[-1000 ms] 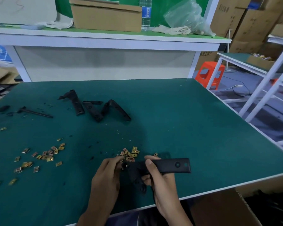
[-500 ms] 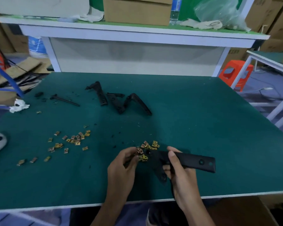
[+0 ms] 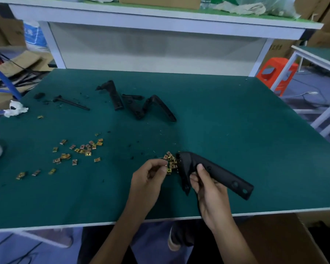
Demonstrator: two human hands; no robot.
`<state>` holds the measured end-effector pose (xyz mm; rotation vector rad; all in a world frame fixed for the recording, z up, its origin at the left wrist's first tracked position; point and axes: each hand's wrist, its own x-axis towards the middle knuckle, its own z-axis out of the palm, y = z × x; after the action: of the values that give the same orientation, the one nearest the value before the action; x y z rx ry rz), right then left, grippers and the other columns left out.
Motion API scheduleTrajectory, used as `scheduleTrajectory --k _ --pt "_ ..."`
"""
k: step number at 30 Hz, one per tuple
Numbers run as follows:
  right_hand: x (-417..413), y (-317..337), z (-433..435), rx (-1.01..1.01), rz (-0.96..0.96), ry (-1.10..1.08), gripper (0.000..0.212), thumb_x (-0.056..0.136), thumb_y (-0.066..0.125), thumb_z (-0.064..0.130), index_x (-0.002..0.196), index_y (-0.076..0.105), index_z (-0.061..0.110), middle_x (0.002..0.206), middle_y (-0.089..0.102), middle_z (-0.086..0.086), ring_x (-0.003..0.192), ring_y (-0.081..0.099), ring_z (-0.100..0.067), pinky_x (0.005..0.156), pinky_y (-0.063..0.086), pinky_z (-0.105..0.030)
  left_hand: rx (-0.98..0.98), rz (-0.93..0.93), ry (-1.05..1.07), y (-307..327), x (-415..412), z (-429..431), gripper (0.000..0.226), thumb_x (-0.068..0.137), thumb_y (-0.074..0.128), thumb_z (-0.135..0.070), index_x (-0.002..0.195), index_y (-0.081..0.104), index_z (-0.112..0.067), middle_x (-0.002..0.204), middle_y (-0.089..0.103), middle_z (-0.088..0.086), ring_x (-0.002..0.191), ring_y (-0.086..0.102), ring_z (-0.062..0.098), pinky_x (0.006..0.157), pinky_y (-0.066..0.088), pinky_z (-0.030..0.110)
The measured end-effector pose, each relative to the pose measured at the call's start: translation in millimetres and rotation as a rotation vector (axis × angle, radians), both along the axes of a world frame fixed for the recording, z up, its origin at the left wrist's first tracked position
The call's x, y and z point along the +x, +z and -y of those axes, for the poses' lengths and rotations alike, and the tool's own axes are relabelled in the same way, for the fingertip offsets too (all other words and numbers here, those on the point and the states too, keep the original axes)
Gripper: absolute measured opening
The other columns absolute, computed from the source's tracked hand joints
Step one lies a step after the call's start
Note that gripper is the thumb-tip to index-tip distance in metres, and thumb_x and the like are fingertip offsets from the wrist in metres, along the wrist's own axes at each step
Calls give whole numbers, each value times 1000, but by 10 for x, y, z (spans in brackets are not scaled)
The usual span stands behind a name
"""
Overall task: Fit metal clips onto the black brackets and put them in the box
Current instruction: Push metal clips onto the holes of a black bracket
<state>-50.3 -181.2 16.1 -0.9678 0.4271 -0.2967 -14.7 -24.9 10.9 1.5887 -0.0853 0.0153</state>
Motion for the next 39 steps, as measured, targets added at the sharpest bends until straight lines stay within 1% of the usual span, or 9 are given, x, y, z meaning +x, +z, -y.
scheduleTrajectory --k 5,7,9,12,14,18,30,34,39 --pt "-12 62 70 82 -71 -2 28 89 69 30 67 80 16 74 72 -5 61 68 -9 53 54 -19 -307 -215 -113 25 -136 178 27 94 66 -2 90 79 -25 80 71 0 73 65 12 68 56 24" --pt "-4 55 110 141 -77 7 25 85 70 33 67 79 19 71 70 -1 57 64 -6 48 51 -19 -335 -232 -124 3 -170 187 24 93 66 -1 89 79 -21 81 71 2 74 66 13 71 56 24" --pt "2 38 141 160 -86 30 17 85 71 33 77 79 19 74 71 -1 60 66 -7 50 52 -19 -370 -255 -129 -8 -162 162 17 93 65 0 94 76 -13 86 73 7 78 68 16 72 56 24" --pt "-1 0 181 176 -93 74 27 86 71 31 104 72 10 87 72 -5 73 69 -11 59 56 -18 -337 -274 -202 4 -142 144 13 93 67 -2 104 73 -7 93 76 14 82 71 21 73 57 25" --pt "-15 -3 209 185 -86 96 32 87 70 30 110 72 8 93 71 -7 76 69 -11 58 56 -17 -286 -253 -230 11 -148 159 15 92 70 -6 106 71 -8 91 76 13 81 72 21 72 58 25" --pt "-37 22 211 177 -79 148 19 87 68 29 92 77 12 83 72 -5 61 68 -5 47 51 -14 -285 -244 -230 26 -161 172 15 92 71 -10 108 72 -10 91 77 10 79 73 18 68 57 23" --pt "-45 65 140 60 -72 241 22 88 66 29 85 81 12 75 74 -7 57 68 -8 45 52 -16 -399 -262 -289 0 -132 110 18 92 70 -7 102 77 -20 92 76 11 76 71 18 67 57 22" --pt "-42 66 133 37 -77 254 24 88 67 29 89 79 9 77 74 -10 58 68 -10 45 52 -16 -409 -260 -291 -8 -129 108 18 92 69 -5 103 76 -17 92 75 12 75 70 17 67 56 22" --pt "-44 56 134 8 -71 263 25 86 68 32 84 82 12 78 75 -9 60 69 -10 46 52 -16 -409 -258 -297 -10 -128 96 18 93 68 -4 108 73 -12 91 75 11 75 70 16 68 56 22"
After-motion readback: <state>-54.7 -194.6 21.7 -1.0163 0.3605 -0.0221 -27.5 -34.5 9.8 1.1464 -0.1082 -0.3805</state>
